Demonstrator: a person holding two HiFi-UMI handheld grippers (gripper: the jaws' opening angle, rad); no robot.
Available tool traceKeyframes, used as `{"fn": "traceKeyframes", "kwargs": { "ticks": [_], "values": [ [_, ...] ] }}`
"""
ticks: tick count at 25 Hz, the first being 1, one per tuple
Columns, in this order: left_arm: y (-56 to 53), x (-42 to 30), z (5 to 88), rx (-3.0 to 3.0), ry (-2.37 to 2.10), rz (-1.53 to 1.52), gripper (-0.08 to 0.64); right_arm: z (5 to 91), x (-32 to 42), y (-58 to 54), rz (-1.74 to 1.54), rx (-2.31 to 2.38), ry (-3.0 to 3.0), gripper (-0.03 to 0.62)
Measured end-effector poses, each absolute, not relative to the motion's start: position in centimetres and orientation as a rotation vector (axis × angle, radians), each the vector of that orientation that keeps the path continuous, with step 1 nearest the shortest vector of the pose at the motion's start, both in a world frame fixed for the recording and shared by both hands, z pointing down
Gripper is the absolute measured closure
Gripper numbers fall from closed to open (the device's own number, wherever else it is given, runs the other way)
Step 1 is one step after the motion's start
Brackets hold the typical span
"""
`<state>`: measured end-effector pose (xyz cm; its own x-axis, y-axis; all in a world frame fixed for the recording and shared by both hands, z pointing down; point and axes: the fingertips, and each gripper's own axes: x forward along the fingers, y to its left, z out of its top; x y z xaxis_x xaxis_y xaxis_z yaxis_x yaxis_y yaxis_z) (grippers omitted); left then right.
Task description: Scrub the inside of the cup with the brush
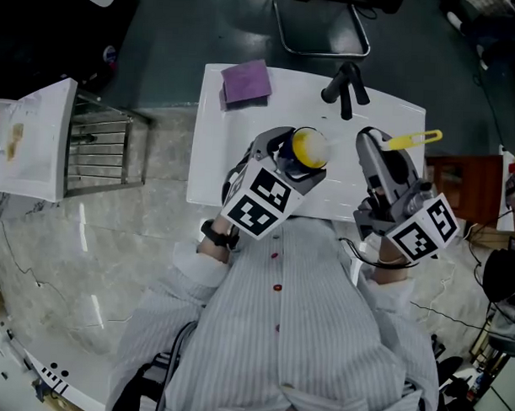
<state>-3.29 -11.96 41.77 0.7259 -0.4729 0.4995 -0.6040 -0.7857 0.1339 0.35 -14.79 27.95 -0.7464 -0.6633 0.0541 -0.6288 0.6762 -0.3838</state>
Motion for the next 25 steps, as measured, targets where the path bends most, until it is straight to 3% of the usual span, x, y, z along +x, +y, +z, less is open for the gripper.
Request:
{"fn": "traceKeyframes", "kwargs": {
  "ticks": [15,25],
  "values": [
    [-12.7,-3.3,42.5,2.603,-0.892,0.687,0.163,27.4,-2.5,-11.7,-0.360,-1.115,2.938,0.532],
    [-12.8,-1.9,42.5,2.603,-0.914,0.703,0.163,25.8,0.4,-12.9,-0.396,-1.168,2.832,0.532]
  ]
}}
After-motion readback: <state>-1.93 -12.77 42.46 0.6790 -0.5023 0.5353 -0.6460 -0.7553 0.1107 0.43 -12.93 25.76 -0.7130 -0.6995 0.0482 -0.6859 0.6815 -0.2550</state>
